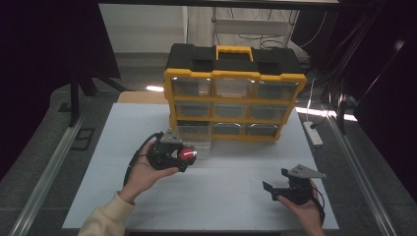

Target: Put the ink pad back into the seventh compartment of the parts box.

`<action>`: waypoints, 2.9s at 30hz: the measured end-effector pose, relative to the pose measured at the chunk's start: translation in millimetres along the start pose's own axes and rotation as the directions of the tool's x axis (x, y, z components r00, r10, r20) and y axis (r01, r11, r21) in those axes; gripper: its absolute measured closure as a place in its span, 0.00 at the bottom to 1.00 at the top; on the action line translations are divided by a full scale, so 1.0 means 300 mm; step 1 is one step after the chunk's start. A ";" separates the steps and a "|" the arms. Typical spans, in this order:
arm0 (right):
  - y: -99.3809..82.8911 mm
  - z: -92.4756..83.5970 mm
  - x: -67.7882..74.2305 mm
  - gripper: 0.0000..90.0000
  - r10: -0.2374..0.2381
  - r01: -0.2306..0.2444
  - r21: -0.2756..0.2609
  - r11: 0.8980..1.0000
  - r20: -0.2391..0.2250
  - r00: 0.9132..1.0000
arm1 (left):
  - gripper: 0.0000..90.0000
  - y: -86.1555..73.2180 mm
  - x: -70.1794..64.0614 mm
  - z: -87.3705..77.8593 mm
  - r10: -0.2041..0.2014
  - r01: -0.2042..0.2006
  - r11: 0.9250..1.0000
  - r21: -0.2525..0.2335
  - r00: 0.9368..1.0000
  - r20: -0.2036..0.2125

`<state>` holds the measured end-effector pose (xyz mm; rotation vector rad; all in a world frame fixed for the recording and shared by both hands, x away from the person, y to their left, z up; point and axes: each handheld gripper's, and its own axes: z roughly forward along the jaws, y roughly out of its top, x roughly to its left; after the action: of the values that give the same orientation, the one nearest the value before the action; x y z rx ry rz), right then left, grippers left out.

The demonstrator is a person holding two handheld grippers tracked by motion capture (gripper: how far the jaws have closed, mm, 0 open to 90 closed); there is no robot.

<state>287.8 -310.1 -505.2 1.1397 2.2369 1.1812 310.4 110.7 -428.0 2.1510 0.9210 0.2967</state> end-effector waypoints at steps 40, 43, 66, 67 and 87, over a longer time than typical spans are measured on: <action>-0.001 -0.005 -0.002 0.10 0.008 -0.008 -0.001 1.000 0.001 1.000 | 0.33 0.068 0.058 -0.034 -0.025 0.023 0.998 -0.065 0.999 -0.023; -0.002 -0.006 -0.004 0.10 0.008 -0.008 -0.004 1.000 0.003 1.000 | 0.33 0.074 0.063 -0.030 -0.029 0.027 0.998 -0.065 0.999 -0.026; -0.002 -0.005 -0.002 0.10 0.005 -0.005 -0.001 1.000 0.001 1.000 | 0.33 0.121 0.094 -0.010 -0.039 0.036 0.997 -0.068 0.998 -0.040; -0.002 -0.005 -0.002 0.10 0.005 -0.005 -0.001 1.000 0.001 1.000 | 0.33 0.122 0.095 -0.009 -0.036 0.033 0.997 -0.067 0.999 -0.039; -0.002 -0.003 -0.003 0.10 0.006 -0.006 0.001 1.000 0.001 1.000 | 0.33 0.163 0.129 0.016 -0.052 0.048 0.997 -0.063 0.997 -0.061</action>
<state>287.4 -311.5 -505.1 1.1475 2.2358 1.1817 365.6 113.2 -398.8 2.0691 0.9877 0.3649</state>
